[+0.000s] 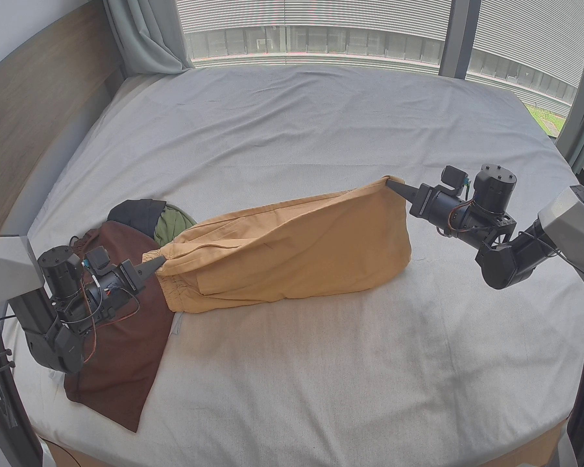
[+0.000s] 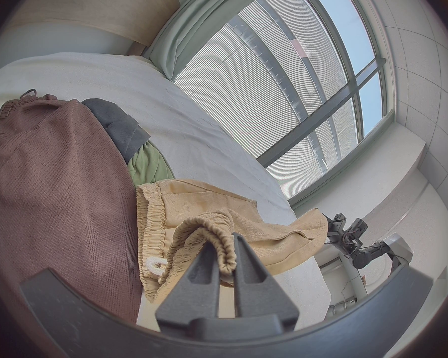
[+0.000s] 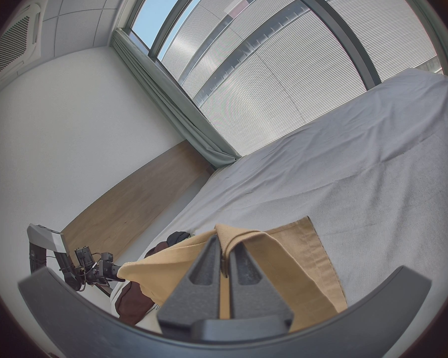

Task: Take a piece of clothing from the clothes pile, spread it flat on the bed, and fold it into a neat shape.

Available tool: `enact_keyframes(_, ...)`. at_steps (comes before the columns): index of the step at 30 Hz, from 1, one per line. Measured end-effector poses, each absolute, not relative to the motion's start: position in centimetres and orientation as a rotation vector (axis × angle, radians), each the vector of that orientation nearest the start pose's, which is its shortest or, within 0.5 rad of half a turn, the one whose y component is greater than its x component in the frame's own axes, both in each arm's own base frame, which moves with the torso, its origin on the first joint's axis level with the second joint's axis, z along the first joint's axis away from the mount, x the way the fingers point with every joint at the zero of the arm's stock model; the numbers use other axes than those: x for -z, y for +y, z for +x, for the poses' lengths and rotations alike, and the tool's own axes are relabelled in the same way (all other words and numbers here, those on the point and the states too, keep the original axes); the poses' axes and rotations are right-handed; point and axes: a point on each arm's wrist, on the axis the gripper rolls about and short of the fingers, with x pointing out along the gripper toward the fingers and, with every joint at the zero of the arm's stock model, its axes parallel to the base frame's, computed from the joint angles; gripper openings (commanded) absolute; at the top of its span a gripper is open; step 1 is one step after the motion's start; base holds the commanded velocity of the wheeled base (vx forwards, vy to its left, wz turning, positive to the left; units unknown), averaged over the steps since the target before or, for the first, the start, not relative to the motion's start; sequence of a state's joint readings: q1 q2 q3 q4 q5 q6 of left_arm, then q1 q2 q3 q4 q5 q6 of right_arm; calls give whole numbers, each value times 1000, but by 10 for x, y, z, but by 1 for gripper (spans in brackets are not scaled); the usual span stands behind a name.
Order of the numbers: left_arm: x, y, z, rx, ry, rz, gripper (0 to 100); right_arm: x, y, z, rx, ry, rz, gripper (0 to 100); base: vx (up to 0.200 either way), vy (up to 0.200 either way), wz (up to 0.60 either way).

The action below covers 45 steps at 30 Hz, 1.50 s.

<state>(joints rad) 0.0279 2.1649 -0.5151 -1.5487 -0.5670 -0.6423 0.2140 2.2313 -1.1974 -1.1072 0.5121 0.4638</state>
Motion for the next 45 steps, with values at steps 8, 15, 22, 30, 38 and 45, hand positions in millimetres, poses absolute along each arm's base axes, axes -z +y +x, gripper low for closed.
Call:
enact_keyframes(8,-55,-2,337,473,255,-658,0,-128,109,446,-739,62,428,0,0,0,0)
enact_keyframes(15,-46,-2,345,453,257,-661,0,-126,113,463,-748,29,440,0,0,0,0)
enact_keyframes(22,-35,-4,355,444,265,-662,0,-116,116,482,-742,31,443,0,0,0,0)
enact_keyframes(30,-28,-4,367,421,247,-660,0,-102,117,495,-732,38,445,0,0,0,0)
enact_keyframes(38,-22,-6,379,411,227,-657,0,-91,116,505,-720,29,445,0,0,0,0)
enact_keyframes(45,-18,-9,381,414,233,-657,100,-83,116,508,-715,38,446,100,0,0,0)
